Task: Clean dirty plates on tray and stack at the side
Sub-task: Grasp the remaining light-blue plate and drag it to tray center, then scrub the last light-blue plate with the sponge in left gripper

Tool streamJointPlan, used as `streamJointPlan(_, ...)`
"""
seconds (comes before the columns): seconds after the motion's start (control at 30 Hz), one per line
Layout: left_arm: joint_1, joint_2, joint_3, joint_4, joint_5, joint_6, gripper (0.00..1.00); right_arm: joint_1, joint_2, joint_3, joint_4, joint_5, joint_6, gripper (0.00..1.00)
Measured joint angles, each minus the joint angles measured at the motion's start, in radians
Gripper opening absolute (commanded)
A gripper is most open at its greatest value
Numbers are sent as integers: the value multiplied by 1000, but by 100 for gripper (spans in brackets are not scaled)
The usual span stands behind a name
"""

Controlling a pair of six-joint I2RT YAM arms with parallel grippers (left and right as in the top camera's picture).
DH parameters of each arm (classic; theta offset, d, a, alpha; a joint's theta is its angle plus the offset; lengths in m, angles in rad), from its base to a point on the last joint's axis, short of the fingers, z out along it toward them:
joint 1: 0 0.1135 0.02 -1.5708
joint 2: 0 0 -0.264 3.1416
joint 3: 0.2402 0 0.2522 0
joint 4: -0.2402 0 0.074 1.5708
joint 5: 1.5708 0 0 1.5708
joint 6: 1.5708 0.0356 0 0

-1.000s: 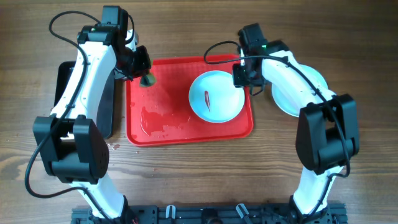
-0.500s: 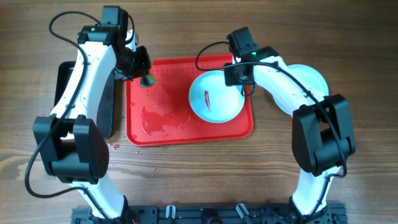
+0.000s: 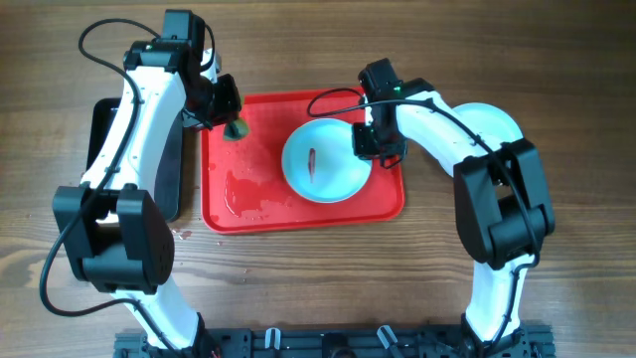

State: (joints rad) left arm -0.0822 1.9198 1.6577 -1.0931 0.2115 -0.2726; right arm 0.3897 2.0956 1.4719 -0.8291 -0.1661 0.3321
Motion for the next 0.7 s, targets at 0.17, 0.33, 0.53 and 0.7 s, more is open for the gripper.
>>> streamJointPlan(0.17,0,0,0,0,0,0,4,74,13,-2,124,-45,95,18)
streamJointPlan(0.33,-11,0,0,-37,0,0,4,99,32,3,103,-100,128,10)
streamJointPlan(0.53,-102,0,0,-44,0,1,4,99,34,4,27,-155,135,4)
streamJointPlan(0.7,-115,8,0,-89,0,37,4,101,43,4,129,-166,136,4)
